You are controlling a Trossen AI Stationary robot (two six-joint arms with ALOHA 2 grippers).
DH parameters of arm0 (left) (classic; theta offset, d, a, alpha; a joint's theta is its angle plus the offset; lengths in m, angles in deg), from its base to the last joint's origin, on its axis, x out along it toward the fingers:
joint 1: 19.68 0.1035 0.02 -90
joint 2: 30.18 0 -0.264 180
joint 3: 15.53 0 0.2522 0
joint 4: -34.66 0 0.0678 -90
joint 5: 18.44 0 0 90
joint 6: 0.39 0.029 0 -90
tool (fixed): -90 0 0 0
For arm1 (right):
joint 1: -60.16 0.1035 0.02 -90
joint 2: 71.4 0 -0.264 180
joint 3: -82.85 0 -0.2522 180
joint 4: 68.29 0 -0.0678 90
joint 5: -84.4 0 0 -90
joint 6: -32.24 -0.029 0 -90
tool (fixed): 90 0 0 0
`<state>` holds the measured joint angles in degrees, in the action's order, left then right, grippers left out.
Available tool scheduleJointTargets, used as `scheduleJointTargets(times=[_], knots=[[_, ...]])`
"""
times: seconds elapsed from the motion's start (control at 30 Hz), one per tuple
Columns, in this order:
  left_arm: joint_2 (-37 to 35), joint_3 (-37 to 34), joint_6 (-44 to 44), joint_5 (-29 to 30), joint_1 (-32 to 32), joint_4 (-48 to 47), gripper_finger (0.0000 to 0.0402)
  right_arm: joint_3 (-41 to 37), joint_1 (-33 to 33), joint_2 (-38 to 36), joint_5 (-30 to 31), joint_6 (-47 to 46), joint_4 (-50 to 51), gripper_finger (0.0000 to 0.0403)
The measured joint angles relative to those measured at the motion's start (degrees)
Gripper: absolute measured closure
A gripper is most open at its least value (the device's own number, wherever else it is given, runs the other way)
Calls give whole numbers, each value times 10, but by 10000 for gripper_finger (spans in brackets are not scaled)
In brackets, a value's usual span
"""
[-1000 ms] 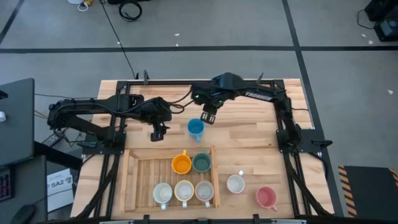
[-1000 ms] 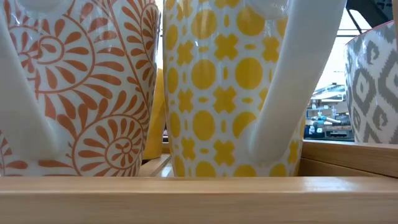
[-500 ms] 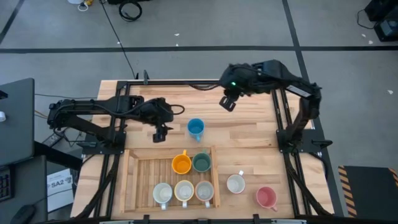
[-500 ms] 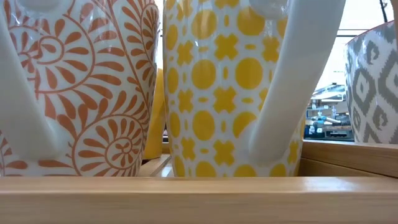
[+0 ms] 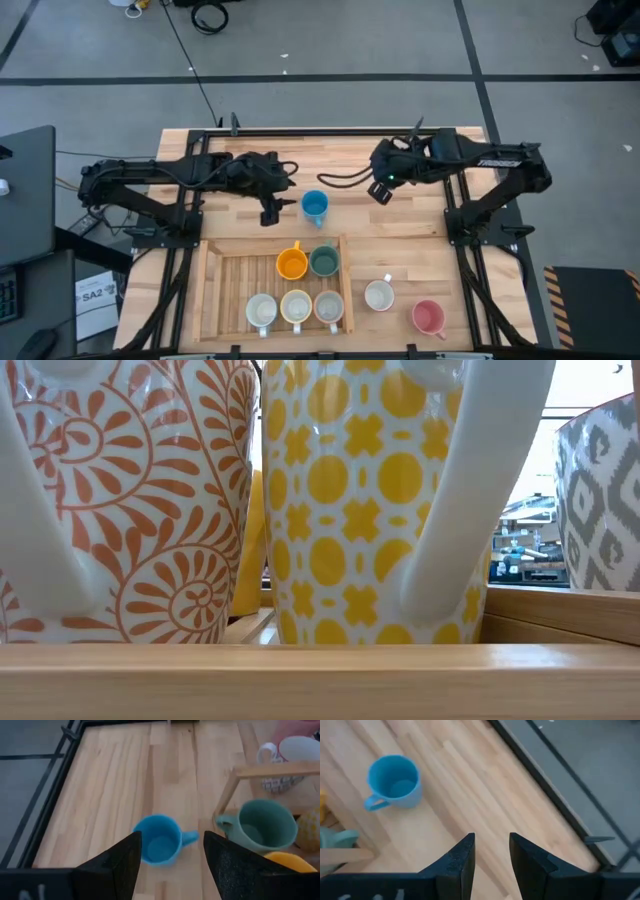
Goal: Place coffee mugs
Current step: Put the blue mug on the shelf
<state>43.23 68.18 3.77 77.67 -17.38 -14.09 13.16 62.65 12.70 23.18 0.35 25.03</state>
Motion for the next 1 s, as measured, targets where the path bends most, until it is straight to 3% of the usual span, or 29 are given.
scheduleJointTargets(times=[0.27,0.47,0.77,1.0], knots=[[63,1,2,0,53,33,180,-143,1,-37,-100,53,-156,276],[126,0,2,0,94,39,180,-205,1,-37,-151,70,-220,276],[188,0,-2,-42,117,42,180,-240,1,-34,-156,70,-235,276],[232,0,-2,-43,117,47,180,-240,1,-34,-156,70,-247,276]])
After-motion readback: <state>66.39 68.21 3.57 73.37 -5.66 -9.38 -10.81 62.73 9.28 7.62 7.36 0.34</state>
